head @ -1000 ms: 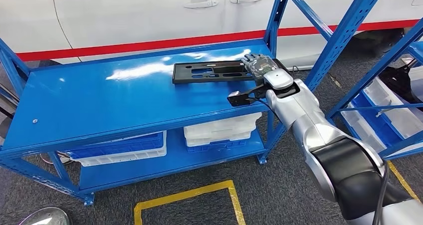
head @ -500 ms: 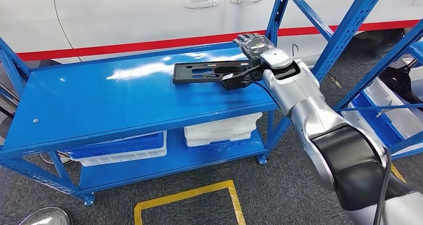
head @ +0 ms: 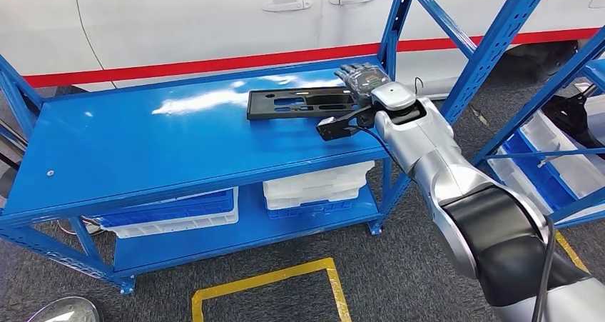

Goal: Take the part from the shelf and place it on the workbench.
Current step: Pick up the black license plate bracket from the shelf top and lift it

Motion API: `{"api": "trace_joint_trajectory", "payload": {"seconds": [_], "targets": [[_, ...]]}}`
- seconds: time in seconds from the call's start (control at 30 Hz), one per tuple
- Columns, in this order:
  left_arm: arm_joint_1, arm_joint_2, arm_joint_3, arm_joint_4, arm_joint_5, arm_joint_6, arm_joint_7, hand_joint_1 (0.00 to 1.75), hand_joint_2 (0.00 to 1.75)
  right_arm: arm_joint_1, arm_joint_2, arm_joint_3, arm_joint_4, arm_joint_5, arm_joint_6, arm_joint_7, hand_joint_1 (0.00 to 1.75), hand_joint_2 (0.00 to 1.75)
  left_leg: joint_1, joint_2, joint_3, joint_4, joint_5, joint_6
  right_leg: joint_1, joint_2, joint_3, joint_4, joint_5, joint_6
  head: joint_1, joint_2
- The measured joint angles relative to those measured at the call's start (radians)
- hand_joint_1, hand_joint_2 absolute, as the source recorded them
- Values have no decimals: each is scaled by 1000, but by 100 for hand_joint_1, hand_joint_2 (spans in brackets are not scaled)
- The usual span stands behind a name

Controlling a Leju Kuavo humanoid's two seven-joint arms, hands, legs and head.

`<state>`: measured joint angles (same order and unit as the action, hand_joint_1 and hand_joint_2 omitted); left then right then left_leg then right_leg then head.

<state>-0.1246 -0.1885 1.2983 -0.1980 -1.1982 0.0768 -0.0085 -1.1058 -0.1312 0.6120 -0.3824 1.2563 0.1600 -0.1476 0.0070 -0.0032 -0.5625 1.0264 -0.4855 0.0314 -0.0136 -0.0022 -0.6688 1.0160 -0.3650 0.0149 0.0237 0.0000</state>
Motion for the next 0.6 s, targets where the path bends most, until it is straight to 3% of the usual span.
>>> {"api": "trace_joint_trajectory", "payload": {"seconds": [0.6], "targets": [[0,0,6,0,0,0,14,0,0,8,19,12,25,1,9,0,0,175,0,0,0,0,0,0,0,0,0,0,0,0,0,0]]}}
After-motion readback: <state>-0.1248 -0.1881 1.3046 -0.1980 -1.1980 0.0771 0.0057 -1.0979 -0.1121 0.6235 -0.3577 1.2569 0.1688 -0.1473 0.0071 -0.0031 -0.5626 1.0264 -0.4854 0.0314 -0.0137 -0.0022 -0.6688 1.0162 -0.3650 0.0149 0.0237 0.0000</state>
